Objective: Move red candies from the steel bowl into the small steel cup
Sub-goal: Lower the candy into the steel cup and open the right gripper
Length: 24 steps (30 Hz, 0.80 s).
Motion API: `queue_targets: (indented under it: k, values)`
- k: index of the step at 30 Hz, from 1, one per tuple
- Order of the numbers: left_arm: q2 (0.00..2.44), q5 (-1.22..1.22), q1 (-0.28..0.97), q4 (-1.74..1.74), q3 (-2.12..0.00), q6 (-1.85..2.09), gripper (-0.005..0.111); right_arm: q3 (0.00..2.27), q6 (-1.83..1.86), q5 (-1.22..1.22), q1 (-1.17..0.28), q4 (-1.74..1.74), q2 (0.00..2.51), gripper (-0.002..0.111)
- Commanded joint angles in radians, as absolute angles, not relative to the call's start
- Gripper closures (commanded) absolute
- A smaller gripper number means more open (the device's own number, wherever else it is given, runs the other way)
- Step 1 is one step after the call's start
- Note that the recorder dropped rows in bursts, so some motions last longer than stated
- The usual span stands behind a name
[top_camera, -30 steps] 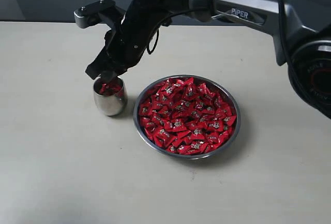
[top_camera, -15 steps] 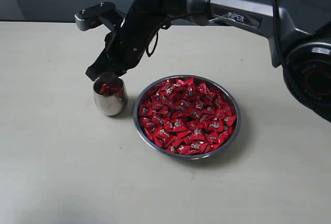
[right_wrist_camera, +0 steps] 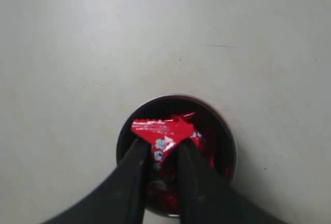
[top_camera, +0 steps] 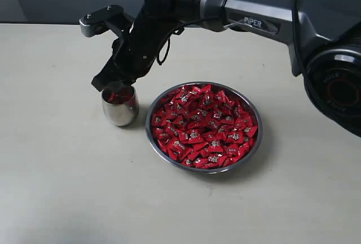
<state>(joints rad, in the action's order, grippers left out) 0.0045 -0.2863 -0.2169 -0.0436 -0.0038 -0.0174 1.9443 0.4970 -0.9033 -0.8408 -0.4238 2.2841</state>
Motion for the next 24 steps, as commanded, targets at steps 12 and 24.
queue_targets:
  k: [12, 24]
  values:
    - [0.0, -0.284, -0.218, -0.045, 0.0, -0.02, 0.106, 1.95, 0.497, -0.91, -0.839, -0.382, 2.281, 0.066]
    - [0.0, -0.284, -0.218, -0.045, 0.0, -0.02, 0.106, 1.95, 0.43, -0.917, -0.839, -0.272, 2.204, 0.077]
